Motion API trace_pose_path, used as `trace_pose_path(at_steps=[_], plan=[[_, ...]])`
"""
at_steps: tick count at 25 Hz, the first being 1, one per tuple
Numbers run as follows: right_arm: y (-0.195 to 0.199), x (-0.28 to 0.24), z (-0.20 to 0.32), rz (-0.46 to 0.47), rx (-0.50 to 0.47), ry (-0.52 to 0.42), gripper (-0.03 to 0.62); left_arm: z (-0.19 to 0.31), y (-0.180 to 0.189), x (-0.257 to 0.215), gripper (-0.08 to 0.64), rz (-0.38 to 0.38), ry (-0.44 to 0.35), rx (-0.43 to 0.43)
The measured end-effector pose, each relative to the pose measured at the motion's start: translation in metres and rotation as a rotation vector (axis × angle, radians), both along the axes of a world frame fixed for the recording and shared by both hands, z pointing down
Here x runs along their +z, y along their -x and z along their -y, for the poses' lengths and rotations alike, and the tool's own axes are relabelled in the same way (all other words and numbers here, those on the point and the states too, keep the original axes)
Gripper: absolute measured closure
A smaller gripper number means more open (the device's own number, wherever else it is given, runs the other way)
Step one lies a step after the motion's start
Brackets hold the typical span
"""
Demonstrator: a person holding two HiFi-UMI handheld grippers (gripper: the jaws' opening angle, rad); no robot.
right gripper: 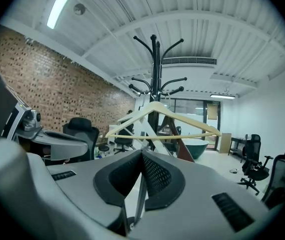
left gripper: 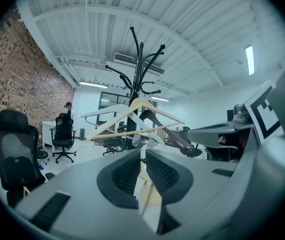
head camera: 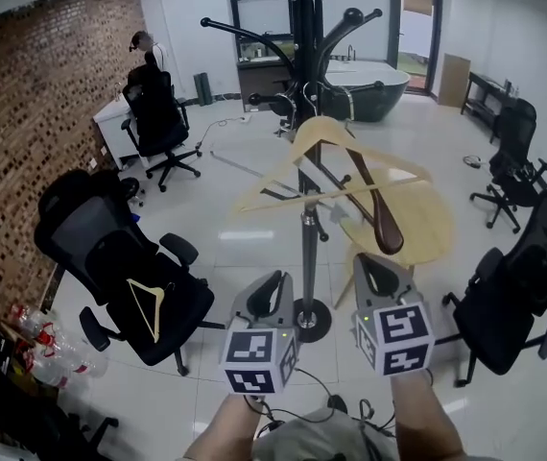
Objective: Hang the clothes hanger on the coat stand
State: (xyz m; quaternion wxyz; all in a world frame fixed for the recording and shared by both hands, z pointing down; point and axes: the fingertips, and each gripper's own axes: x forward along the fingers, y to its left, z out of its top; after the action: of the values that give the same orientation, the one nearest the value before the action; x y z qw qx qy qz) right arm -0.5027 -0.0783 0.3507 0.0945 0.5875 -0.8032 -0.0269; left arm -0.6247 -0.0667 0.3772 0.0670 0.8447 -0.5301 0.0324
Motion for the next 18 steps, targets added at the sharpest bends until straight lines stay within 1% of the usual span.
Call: trace_pose_path(at_steps=[2,5,12,15,18], plan=[[-0.001,0.007,-0.007,0.006,0.002,0.014,0.592,-0.005,-0.002,0.003,0.521,0.002,-0.001,-0.004],[0.000,0.016,-0.018,0.038,0.002,0.040,0.592,-0.017,-0.004,0.008,0.547,0.001,0.011,0.008],[-0.001,0.042,-0.034,0.066,0.030,0.092,0.592,-0.033,0.000,0.026,0.548,0.003,0.026,0.016],[0.002,0.063,-0.046,0.091,0.023,0.128,0.592,-0.040,0.001,0.042,0.548,0.017,0.037,0.011],[0.006,0.094,-0.062,0.094,-0.010,0.183,0.592,-0.053,0.000,0.071,0.548,0.029,0.078,-0.001]])
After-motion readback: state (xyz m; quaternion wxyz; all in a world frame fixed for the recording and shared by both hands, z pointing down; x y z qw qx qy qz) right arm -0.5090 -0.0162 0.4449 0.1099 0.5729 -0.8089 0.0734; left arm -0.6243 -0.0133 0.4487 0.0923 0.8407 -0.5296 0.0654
